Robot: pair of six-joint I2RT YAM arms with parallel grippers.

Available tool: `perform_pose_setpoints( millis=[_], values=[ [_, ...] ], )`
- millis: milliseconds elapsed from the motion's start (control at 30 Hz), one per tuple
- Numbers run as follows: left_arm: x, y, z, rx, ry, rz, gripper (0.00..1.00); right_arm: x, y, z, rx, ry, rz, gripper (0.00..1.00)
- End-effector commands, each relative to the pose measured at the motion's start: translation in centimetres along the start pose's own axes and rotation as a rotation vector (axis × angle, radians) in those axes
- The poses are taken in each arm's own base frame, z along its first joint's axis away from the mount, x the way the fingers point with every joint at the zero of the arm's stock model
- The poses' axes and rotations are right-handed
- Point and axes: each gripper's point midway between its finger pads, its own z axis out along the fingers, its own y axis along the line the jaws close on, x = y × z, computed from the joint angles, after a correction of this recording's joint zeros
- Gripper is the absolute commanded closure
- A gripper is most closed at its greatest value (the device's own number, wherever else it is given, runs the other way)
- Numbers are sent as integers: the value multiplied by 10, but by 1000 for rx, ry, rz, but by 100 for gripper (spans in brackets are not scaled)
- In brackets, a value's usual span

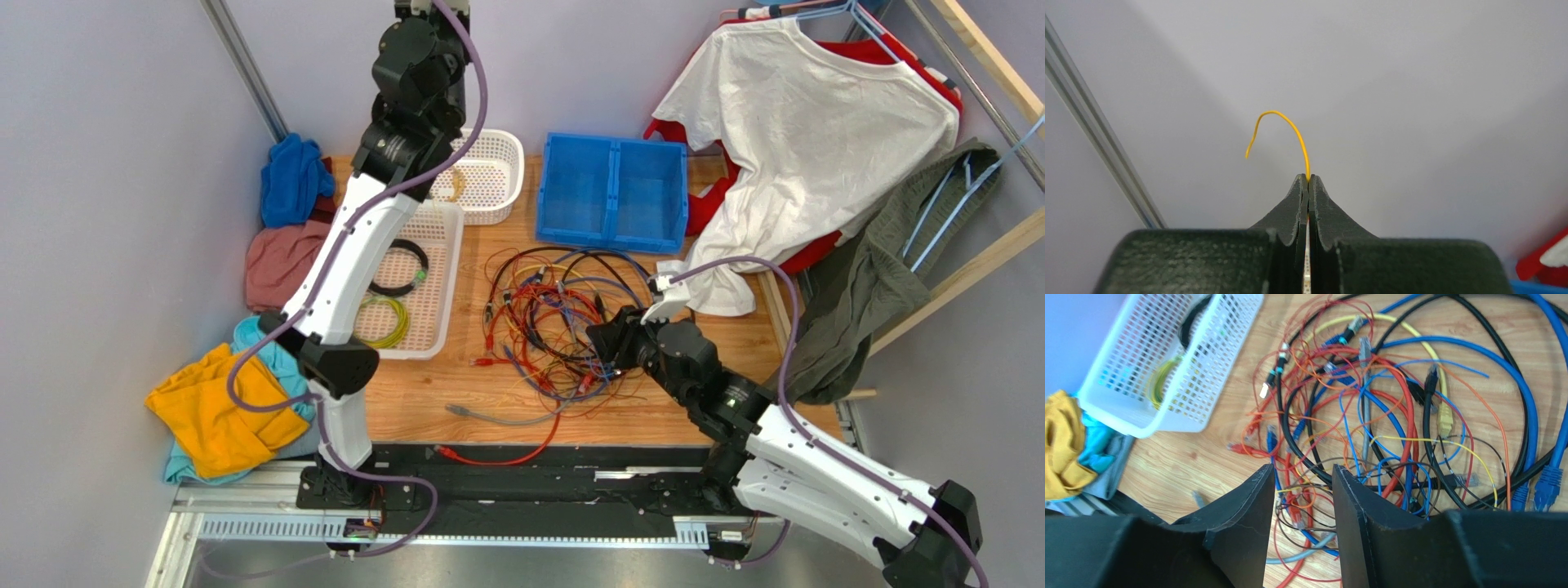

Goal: Untangle the cables

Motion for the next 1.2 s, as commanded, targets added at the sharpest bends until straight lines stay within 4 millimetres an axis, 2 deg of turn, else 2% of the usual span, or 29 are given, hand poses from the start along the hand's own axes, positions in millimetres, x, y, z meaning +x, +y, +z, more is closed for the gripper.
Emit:
perform_pose_setpoints(
  millis=[0,33,67,100,133,167,200,233,267,333,367,433,467,533,567,667,733,767,800,833,867,900,933,967,1033,1067,1100,1133,1167],
  values=[
    [-15,19,42,-43,-150,-119,100,-14,9,8,-5,-31,-8,57],
    [-9,22,49,-46,-154,-161,100,-7,5,11,6,-15,-12,57],
    [9,21,59,-53,-132,-161,100,-6,4,13,11,-15,-12,57],
    [9,34,67,-86,-163,-180,100,-3,2,14,15,-9,-12,57],
    [18,35,74,-91,-160,-188,100,0,1,16,19,-3,-13,57],
    [36,33,83,-94,-142,-173,100,4,1,17,20,9,-18,57],
    [42,41,90,-114,-153,-171,100,5,0,17,23,14,-19,57],
    [53,40,97,-117,-144,-173,100,8,-1,19,27,23,-22,57],
    [75,35,106,-110,-118,-169,100,10,-2,19,28,30,-22,57],
    [101,39,117,-117,-76,-201,100,12,-3,20,33,35,-24,57],
    [128,32,123,-110,-33,-196,100,13,-6,21,46,36,-25,57],
    [156,28,129,-112,9,-193,100,14,-7,23,52,36,-28,57],
    [179,23,133,-113,40,-179,100,15,-9,24,58,37,-28,57],
    [199,18,137,-112,68,-158,100,19,-10,26,64,51,-27,58],
    [217,15,140,-121,92,-146,100,21,-10,27,64,56,-24,58],
    [251,11,143,-112,151,-134,95,29,-14,28,77,71,-15,58],
    [268,12,144,-113,183,-132,91,32,-16,28,79,74,-8,58],
    [283,9,142,-104,221,-124,87,32,-15,29,77,76,-7,58],
    [295,11,140,-102,256,-127,65,33,-15,29,73,78,-5,58],
    [302,11,139,-101,278,-133,49,33,-15,29,74,77,-3,58],
    [306,14,135,-109,303,-137,30,32,-14,29,71,77,-1,58],
    [305,16,134,-117,309,-167,25,32,-12,28,65,76,2,58],
    [300,18,133,-122,306,-182,15,32,-11,28,59,79,4,58],
    [284,21,130,-123,290,-202,8,32,-11,27,55,81,8,58],
    [263,22,126,-118,268,-251,7,31,-9,25,47,74,23,59],
    [237,22,120,-91,243,-282,7,33,-9,24,43,78,35,59],
    [224,19,117,-76,230,-308,7,30,-8,22,37,66,41,59],
    [197,19,107,-54,207,-325,6,29,-7,21,32,62,43,59],
    [183,7,97,-23,198,-334,6,26,-7,19,29,51,42,59]
  ],
)
